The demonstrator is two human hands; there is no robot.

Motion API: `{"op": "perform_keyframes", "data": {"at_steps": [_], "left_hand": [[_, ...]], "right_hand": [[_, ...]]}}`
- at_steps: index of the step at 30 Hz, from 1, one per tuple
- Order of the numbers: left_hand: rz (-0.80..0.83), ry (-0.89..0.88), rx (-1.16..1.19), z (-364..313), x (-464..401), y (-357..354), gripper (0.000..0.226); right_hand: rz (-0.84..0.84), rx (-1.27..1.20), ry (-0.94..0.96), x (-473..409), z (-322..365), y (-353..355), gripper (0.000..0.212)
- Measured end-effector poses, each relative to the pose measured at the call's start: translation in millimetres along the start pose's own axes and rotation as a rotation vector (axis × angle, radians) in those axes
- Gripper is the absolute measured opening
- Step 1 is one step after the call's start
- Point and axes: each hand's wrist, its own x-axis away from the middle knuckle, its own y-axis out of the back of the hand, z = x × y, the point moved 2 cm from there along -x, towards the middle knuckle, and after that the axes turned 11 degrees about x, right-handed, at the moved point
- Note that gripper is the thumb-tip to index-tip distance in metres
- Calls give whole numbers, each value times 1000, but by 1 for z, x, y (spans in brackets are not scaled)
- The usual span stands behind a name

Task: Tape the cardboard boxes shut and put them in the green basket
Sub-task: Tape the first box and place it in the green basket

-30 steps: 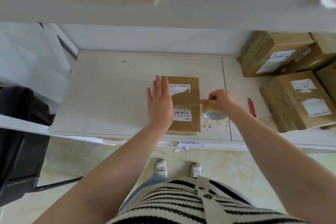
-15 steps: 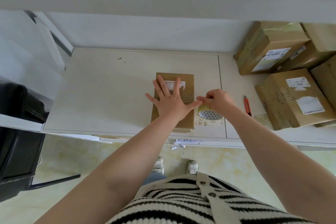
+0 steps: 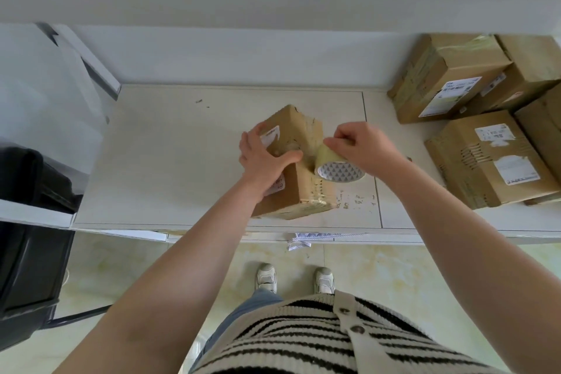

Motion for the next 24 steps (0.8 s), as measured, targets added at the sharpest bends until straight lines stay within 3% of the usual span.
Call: {"op": "perform_keyframes", "data": {"at_steps": [3, 7, 12, 14, 17, 19, 22, 24], "left_hand": [[166, 120, 482, 10, 10, 10, 95], [239, 246, 595, 21, 12, 22, 79], [262, 263, 421, 23, 18, 25, 41], [264, 192, 379, 25, 20, 29, 41], [222, 139, 317, 29, 17, 40, 51], [221, 122, 279, 28, 16, 41, 51], [241, 101, 271, 24, 17, 37, 38], [241, 111, 279, 25, 16, 37, 40]], "right_hand": [[-42, -6, 50, -6, 26, 15, 32], [31, 24, 55, -7, 49, 0, 38], [8, 71, 66, -10, 70, -15, 47], [41, 114, 104, -12, 72, -8, 50], [16, 424, 109, -15, 63, 10, 53], [5, 506, 61, -17, 46, 17, 53], [87, 397, -34, -20, 19, 5, 48], [142, 274, -82, -24, 9, -10, 47]]}}
